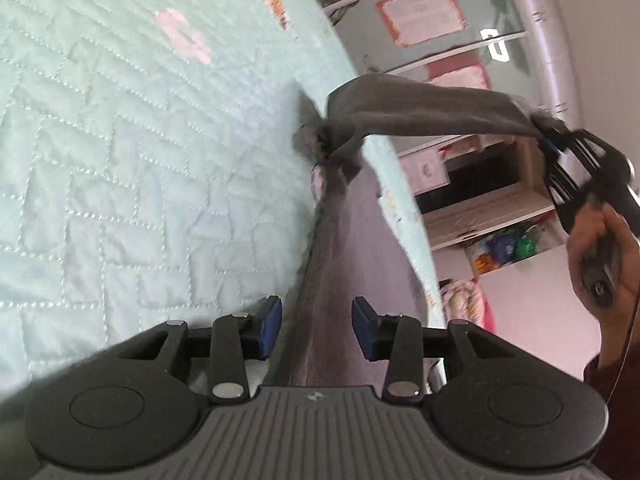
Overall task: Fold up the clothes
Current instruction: 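Carry the sleeve across the body with the right gripper while the left gripper pins the body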
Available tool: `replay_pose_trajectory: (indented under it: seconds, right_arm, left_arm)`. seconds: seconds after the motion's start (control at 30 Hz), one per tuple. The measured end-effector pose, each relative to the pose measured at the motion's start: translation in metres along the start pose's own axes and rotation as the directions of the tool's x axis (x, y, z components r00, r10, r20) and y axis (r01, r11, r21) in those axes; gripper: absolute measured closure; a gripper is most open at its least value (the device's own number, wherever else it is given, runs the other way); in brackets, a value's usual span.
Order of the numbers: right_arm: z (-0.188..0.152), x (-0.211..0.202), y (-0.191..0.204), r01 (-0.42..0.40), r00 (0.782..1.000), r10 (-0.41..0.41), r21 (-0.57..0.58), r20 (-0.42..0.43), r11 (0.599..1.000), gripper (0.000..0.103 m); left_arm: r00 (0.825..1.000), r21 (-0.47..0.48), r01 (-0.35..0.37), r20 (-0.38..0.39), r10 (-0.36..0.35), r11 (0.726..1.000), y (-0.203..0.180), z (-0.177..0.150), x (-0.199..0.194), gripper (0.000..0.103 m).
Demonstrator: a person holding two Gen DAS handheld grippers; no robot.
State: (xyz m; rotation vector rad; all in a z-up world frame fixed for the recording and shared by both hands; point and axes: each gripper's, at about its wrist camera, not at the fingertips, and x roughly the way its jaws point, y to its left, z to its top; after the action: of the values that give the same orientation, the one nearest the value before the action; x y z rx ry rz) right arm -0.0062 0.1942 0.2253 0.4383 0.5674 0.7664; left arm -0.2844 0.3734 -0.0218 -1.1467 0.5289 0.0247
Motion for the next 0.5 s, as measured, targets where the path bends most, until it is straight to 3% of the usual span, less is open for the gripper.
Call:
replay_pose_trajectory:
  seconds: [0.2,0.27,0.3,0.4,0.5]
  right_arm:
    - [0.006,0.006,-0.025,-0.03,0.999,0.03,0.005,-0.036,1.0,0.1]
    - [0.009,0.009,-0.025,-0.029,0.999,0.029,-0.013,-0.032,0.999,0.1]
    - [0.01,0.01,-0.025,-0.029,0.999,0.029,-0.018,-0.023,0.999,0.1]
    - [0.019,0.003,-0.029,-0.054,0.998,0.054,0.013,0.028,0.998,0.1]
    - [0.032,-0.023,-0.042,-0.068,0.992,0.066,0.011,0.108,0.998,0.1]
  left_arm:
    - [0.993,0.095,-0.086,-0.068,0.093,0.992,-0.022,-0.009,0.016,0.065]
    - [0.989,0.144,-0.118,-0.069,0.129,0.983,-0.03,-0.011,0.022,0.077]
    - [0.986,0.164,-0.137,-0.069,0.15,0.977,-0.032,-0.011,0.026,0.097]
    - [0.98,0.21,-0.18,-0.045,0.193,0.961,-0.039,-0.013,0.026,0.099]
    - [0.975,0.313,-0.21,-0.002,0.221,0.926,-0.062,-0.018,0.021,0.099]
